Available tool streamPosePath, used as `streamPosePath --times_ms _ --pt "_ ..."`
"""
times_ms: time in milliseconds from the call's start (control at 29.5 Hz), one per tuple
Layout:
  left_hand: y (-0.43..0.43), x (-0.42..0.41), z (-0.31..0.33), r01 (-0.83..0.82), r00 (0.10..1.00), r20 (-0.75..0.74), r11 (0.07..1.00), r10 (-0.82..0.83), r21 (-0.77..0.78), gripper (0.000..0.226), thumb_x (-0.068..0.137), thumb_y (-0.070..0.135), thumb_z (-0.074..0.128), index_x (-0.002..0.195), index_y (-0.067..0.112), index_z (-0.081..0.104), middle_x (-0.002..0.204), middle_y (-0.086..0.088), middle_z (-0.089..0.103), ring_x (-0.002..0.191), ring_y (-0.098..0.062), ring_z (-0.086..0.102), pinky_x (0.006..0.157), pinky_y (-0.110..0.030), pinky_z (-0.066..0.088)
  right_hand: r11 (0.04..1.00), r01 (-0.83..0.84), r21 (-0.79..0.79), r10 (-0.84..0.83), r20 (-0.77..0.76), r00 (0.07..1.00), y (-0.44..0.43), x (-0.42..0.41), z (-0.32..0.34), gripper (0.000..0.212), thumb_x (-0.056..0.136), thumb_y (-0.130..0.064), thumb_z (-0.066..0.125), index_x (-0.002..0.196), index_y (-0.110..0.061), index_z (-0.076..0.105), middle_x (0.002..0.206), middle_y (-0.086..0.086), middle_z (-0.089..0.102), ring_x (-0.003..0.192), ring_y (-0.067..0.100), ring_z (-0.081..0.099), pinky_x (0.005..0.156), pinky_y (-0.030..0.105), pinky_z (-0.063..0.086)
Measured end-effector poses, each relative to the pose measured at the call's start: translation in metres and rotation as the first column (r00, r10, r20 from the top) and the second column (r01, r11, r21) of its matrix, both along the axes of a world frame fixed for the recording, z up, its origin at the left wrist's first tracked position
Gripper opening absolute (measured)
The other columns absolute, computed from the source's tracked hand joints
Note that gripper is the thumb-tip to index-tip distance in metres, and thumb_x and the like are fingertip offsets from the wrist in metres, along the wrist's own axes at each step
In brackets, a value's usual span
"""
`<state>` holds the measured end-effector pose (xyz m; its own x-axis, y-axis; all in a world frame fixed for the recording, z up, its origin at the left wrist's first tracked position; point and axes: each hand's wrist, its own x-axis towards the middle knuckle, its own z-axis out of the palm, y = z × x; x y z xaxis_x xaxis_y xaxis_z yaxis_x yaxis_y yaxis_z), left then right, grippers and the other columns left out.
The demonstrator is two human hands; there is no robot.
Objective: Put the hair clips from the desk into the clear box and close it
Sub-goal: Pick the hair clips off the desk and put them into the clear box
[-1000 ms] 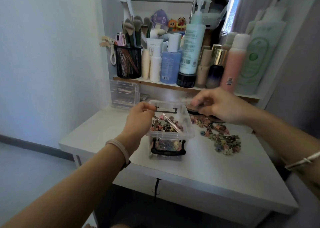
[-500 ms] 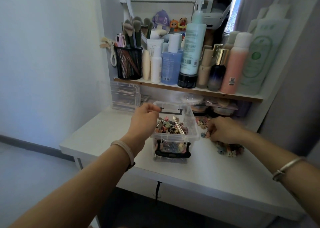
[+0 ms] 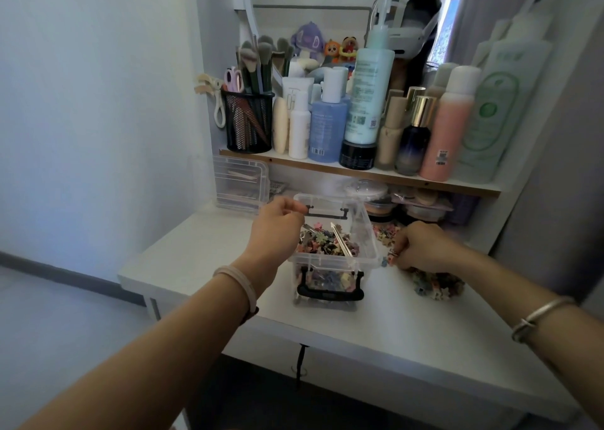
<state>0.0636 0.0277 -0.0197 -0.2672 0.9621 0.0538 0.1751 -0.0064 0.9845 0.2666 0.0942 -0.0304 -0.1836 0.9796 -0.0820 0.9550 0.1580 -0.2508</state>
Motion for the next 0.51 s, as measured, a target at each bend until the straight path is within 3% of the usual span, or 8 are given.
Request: streamPosePath --times_ms 102,169,237,271,339,440,508 --pt "0.0 0.0 0.001 0.001 1.0 -0.001 1.0 -0.001 0.0 0.022 0.093 0.004 0.039 0.081 0.019 0.051 0.082 0.004 0.051 0.056 -0.01 0.04 0.052 -0.021 0.037 0.99 0.055 0.132 -0.033 -0.165 0.986 0.0 -0.002 0.015 0.012 0.078 -0.008 0.068 0.09 -0.006 0.07 0.09 0.004 0.065 0.077 0.013 0.054 0.07 0.024 0.045" --pt "0.0 0.0 0.001 0.0 1.0 -0.001 1.0 0.0 -0.002 0.024 0.093 0.004 0.039 0.079 0.02 0.05 0.081 0.004 0.051 0.055 -0.01 0.04 0.051 -0.02 0.037 0.981 0.105 0.161 -0.022 -0.451 0.892 -0.005 -0.01 0.038 0.01 0.077 -0.007 0.071 0.085 -0.011 0.066 0.084 0.004 0.063 0.069 0.011 0.053 0.071 0.025 0.044" --pt "0.001 0.0 0.001 -0.002 1.0 0.0 1.0 0.002 -0.007 0.025 0.093 0.003 0.039 0.078 0.02 0.05 0.079 0.004 0.051 0.055 -0.01 0.039 0.051 -0.02 0.037 0.997 0.014 0.072 0.036 -0.648 0.761 -0.014 -0.022 0.059 0.016 0.074 -0.008 0.074 0.08 -0.015 0.062 0.083 0.004 0.062 0.071 0.011 0.056 0.075 0.024 0.049" --pt "0.0 0.0 0.001 -0.007 1.0 0.001 1.0 0.007 -0.005 0.025 0.093 0.003 0.039 0.078 0.02 0.051 0.078 0.003 0.051 0.054 -0.01 0.039 0.051 -0.02 0.037 0.998 -0.067 0.009 0.055 -0.681 0.731 -0.018 -0.028 0.065 0.017 0.073 -0.008 0.075 0.082 -0.016 0.062 0.085 0.005 0.064 0.075 0.014 0.06 0.078 0.025 0.051" --pt "0.001 0.0 0.0 -0.021 1.0 0.003 1.0 0.021 0.006 0.024 0.092 0.003 0.04 0.079 0.019 0.053 0.078 0.002 0.052 0.054 -0.011 0.039 0.051 -0.022 0.037 0.987 -0.149 -0.06 0.074 -0.652 0.755 -0.022 -0.034 0.07 0.022 0.072 -0.008 0.076 0.09 -0.012 0.064 0.09 0.008 0.067 0.083 0.017 0.065 0.078 0.022 0.055" --pt "0.002 0.0 0.001 -0.038 0.999 -0.009 0.999 0.038 0.015 0.02 0.092 0.002 0.04 0.086 0.015 0.055 0.078 0.002 0.052 0.055 -0.011 0.04 0.051 -0.022 0.037 0.996 -0.068 -0.051 0.018 -0.656 0.754 -0.018 -0.026 0.065 0.015 0.077 0.0 0.07 0.087 -0.01 0.066 0.082 0.007 0.067 0.072 0.013 0.064 0.063 0.012 0.054" --pt "0.004 0.0 0.001 -0.044 0.999 -0.017 0.999 0.044 0.018 0.021 0.091 0.002 0.04 0.085 0.015 0.055 0.075 0.002 0.052 0.055 -0.011 0.04 0.051 -0.022 0.037 1.0 0.017 -0.001 -0.014 -0.55 0.835 -0.011 -0.015 0.051 0.016 0.081 0.002 0.064 0.08 -0.015 0.066 0.084 0.007 0.068 0.073 0.015 0.064 0.071 0.021 0.056"
